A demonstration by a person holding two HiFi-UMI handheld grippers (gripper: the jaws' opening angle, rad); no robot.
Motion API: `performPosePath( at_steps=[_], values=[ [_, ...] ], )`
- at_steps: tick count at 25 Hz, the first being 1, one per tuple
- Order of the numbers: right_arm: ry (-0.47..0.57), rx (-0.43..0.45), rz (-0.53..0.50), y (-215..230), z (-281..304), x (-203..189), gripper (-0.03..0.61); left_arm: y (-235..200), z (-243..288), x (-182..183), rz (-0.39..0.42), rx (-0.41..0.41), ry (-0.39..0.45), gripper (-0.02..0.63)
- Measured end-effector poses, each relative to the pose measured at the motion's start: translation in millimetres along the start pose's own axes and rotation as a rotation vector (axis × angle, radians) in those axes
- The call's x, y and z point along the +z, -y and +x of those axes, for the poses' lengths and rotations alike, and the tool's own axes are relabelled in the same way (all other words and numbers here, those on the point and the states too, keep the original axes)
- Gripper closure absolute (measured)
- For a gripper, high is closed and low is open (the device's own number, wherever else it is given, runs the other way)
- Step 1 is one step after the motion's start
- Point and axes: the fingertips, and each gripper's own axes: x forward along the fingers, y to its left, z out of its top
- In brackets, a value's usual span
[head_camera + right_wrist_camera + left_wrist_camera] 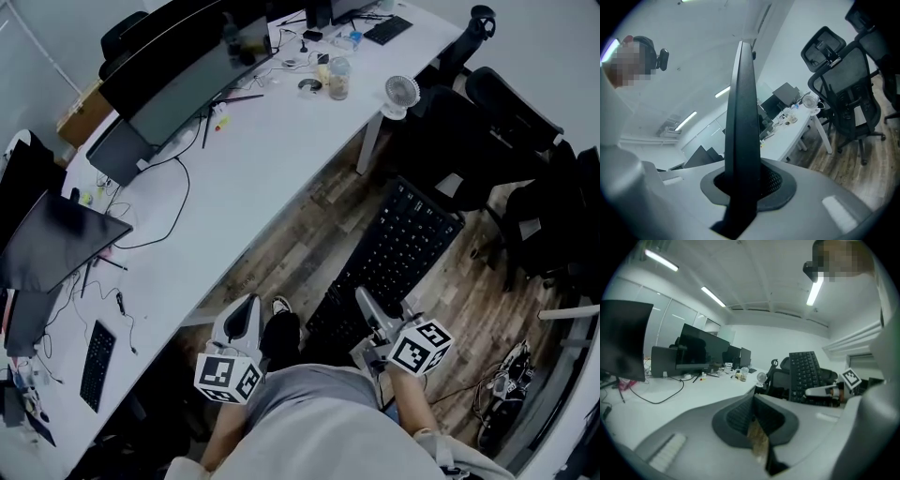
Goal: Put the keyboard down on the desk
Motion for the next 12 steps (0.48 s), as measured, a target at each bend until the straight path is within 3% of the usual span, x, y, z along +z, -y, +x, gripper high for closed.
performPosePath(
  at_steps=[3,12],
  values=[
    [-0.008,0.002,0.01,5.4,10.9,4.2,0.497,-0.3,12.9,3.0,0.045,-0.004,-0.009,0.614],
    [-0.006,0.006,0.02,20.1,63.9,39.1,0.497,-25.0,72.2,33.5,-0.023,-0.041,0.041,0.614]
  ],
)
